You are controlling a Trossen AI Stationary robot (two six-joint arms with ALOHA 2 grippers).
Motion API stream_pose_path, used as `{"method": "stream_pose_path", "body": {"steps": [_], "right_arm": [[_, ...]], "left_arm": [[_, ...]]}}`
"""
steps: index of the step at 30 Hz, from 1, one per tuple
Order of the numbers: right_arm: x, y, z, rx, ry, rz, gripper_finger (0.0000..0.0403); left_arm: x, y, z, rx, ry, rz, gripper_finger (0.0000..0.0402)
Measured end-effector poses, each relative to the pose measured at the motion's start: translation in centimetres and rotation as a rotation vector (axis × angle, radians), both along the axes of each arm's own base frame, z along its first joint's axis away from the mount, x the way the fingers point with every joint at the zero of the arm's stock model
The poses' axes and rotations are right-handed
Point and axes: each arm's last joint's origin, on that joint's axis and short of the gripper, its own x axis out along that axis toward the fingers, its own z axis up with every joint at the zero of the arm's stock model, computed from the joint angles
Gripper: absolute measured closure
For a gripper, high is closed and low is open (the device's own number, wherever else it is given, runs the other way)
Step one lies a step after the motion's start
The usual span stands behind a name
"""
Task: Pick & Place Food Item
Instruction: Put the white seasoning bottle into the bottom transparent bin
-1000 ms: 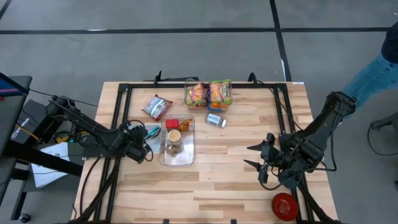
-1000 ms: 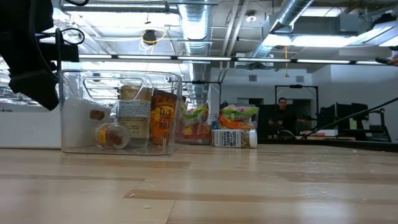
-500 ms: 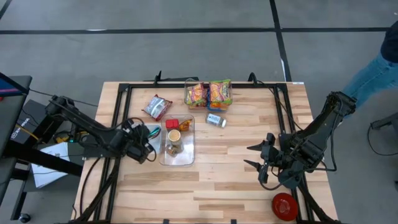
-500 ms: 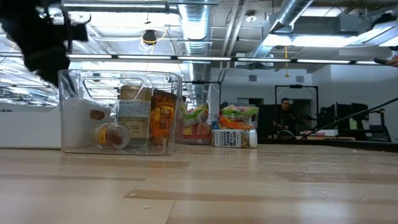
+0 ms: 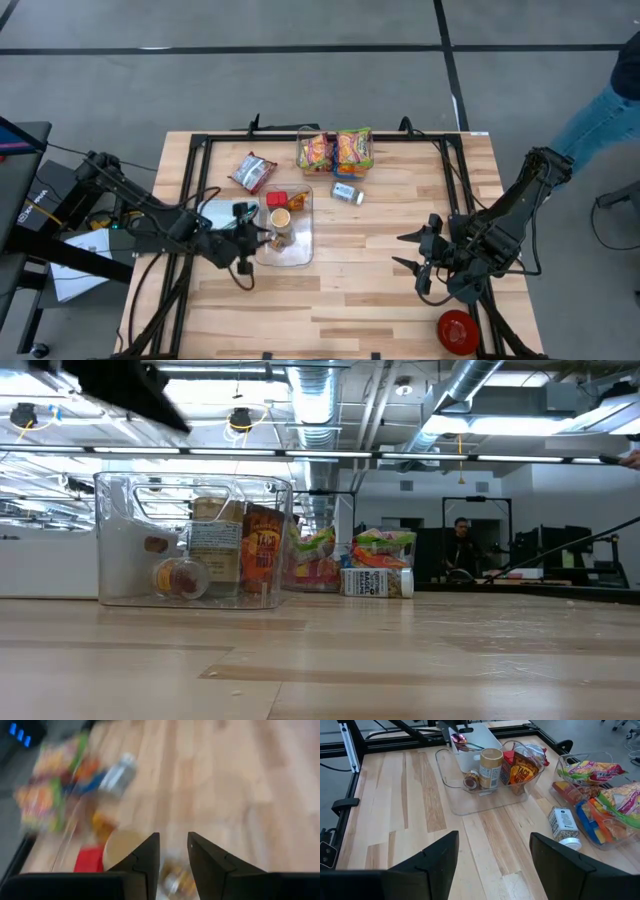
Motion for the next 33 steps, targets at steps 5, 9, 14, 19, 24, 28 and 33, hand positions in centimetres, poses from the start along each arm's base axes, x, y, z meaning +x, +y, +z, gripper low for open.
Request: {"method": "stream_pose_path", "body": {"steps": [5,9,14,19,24,28,33], "right_arm": [[0.0,0.0,0.0,-0.004,-0.002,-0.004,0.0165],[0.3,-0.5,0.0,-0.021,-0.018,-0.042,0.0165],[1.4,-1.9,-0.2,-0.061,-0.034,-0.138,0.0165],[2.7,-4.1,-2.0,-0.087,0.029,-0.227,0.0165],[3.4,-6.4,-4.9,-0.119,0.087,-0.310,0.0165],[4.7,-8.0,-6.8,-0.122,0.056,-0.322,0.0165],[6.7,-10.3,-7.8,-0.025,-0.044,-0.218,0.0164]], "left_arm": [[1.1,-0.7,1.5,0.039,-0.135,-0.093,0.0309],[1.6,-1.0,2.5,0.087,-0.218,-0.150,0.0302],[2.2,-1.5,4.5,0.153,-0.377,-0.243,0.0251],[2.3,-1.8,5.6,0.194,-0.471,-0.308,0.0187],[2.4,-2.1,5.0,0.213,-0.423,-0.331,0.0161],[2.2,-2.4,5.0,0.209,-0.429,-0.342,0.0159],[2.2,-2.4,5.0,0.210,-0.426,-0.343,0.0164]]}}
